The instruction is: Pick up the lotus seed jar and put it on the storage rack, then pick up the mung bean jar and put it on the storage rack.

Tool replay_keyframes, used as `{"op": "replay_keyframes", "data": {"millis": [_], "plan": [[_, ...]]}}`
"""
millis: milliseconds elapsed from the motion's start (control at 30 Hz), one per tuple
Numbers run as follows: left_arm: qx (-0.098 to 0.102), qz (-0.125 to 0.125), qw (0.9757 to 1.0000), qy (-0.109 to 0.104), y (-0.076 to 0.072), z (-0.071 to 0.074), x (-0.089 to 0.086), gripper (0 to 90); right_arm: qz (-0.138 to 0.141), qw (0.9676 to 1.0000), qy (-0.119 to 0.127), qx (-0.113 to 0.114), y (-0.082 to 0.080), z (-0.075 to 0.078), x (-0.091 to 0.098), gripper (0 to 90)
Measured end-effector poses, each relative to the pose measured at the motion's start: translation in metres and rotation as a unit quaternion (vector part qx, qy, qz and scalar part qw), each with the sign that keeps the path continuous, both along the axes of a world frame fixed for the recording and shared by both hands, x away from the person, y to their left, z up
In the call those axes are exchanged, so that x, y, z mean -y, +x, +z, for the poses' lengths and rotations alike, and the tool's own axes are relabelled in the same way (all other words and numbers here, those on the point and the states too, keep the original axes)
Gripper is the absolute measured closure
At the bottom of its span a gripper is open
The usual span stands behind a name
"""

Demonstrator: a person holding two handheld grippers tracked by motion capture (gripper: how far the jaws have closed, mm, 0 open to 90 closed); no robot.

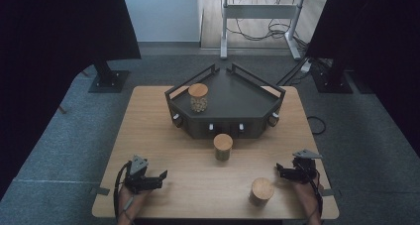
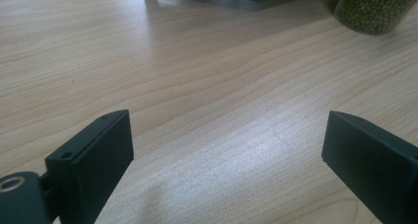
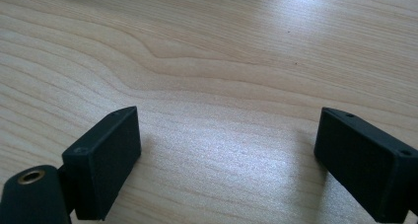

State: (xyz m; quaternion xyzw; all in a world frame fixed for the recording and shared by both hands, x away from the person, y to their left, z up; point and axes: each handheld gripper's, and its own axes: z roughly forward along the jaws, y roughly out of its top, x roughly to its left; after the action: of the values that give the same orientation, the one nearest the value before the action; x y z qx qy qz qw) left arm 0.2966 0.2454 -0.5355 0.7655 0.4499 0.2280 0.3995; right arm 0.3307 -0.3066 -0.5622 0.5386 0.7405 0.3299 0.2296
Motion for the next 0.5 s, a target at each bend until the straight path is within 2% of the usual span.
{"op": "replay_keyframes", "data": {"millis": [267,367,500], "plan": [[-0.013,0.005,0.9999,0.01,0.001,-0.007,-0.0013,5.2,0.002,1.0,0.002,-0.001,0.0,0.0002,0.0002,9.7],[-0.017,0.008,0.9997,0.013,0.0024,-0.0087,-0.0029,5.3,0.006,0.9999,0.004,0.015,-0.0029,0.0021,-0.0001,9.6],[-0.019,0.014,0.9996,0.017,0.0032,-0.0104,-0.0045,5.3,0.007,0.9997,-0.002,0.024,-0.0049,0.0073,-0.0025,9.6]]}}
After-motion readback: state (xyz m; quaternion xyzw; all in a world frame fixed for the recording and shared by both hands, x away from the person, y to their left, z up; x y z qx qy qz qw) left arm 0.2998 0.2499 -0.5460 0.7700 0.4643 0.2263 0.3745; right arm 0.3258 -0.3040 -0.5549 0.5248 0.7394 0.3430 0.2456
